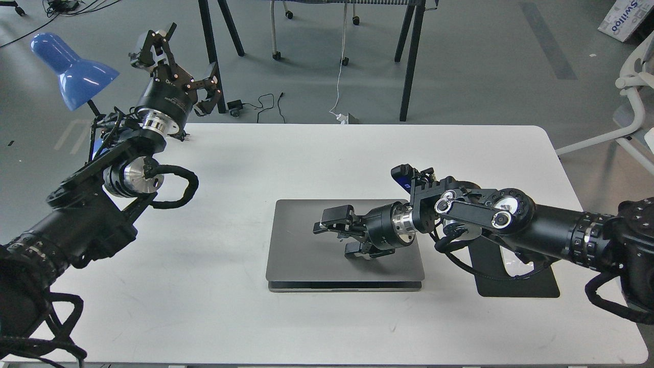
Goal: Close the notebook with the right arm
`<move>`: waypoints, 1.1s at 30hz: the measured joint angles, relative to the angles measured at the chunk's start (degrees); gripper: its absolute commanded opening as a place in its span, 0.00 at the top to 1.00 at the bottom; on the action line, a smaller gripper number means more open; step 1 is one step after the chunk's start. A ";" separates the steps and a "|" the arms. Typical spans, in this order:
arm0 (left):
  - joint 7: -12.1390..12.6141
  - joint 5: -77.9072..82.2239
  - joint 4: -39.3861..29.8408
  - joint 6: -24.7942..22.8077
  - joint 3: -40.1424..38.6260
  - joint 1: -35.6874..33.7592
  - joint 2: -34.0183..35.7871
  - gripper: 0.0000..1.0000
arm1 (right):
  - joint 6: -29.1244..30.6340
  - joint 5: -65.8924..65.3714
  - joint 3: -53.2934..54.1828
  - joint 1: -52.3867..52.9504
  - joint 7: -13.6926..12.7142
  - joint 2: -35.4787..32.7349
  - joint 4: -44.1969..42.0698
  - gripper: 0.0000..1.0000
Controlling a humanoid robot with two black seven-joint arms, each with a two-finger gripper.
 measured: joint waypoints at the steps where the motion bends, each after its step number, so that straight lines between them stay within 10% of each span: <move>1: 0.00 0.00 0.00 0.00 0.00 0.00 0.00 0.00 | 0.00 -0.30 -0.12 -0.39 0.00 0.01 -0.20 0.00; 18: 0.00 0.00 0.00 0.00 0.00 0.00 0.00 0.00 | 0.01 -1.57 1.43 -2.30 -0.01 0.35 -2.23 0.00; 33: 0.00 0.00 0.00 0.00 0.06 0.00 -0.02 0.00 | -0.59 -0.99 29.82 1.54 -0.56 -0.43 -10.87 0.00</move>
